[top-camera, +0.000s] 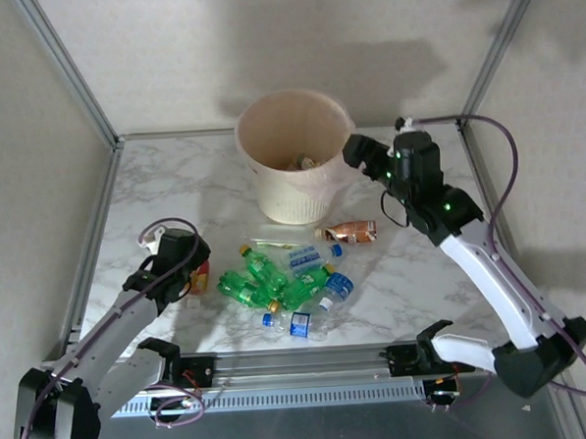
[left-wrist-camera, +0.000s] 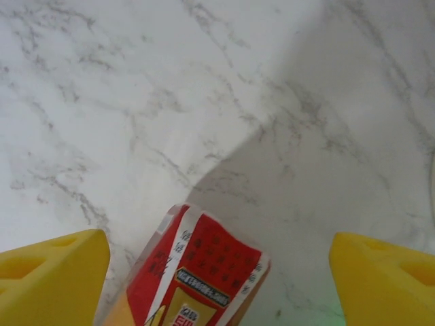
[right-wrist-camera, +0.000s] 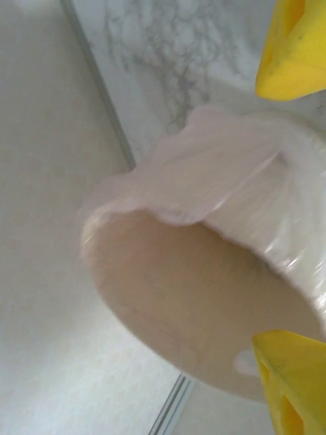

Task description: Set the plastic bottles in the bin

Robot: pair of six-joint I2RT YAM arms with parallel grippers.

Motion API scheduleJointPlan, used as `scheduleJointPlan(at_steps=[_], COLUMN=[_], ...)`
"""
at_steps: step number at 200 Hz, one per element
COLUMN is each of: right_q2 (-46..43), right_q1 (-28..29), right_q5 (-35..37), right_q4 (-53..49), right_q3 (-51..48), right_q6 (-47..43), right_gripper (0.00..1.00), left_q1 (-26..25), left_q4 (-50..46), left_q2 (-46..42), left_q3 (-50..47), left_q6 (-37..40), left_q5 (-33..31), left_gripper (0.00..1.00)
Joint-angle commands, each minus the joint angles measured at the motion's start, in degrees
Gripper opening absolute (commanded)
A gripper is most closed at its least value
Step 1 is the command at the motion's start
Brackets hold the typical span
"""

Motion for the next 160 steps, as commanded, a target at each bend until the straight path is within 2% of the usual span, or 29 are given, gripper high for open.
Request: scheduleJointPlan(at_steps=[1,68,160], right_q2=[-4.5,-11.2,-13.2], right_q1=[-0.2,-0.2,-0.1], right_q5=[2.0,2.2,0.6], right_q4=[-1.8,-3.5,-2.1], right_q3=[-6.2,-18.4,-28.4], right_q6=[2.6,7.1,11.5], right_gripper=[0.89,0.91,0.91], left_q1=[0.5,0.5,-0.6], left_q4=[1.6,6.6,9.7], left_q2=[1.4,4.2,12.7], left_q3=[-1.4,-3.9,-4.6], left_q6=[-2.0,-1.0,-0.8], left_q5=[0.4,3.5,4.6], left_gripper=[0.85,0.94,0.87])
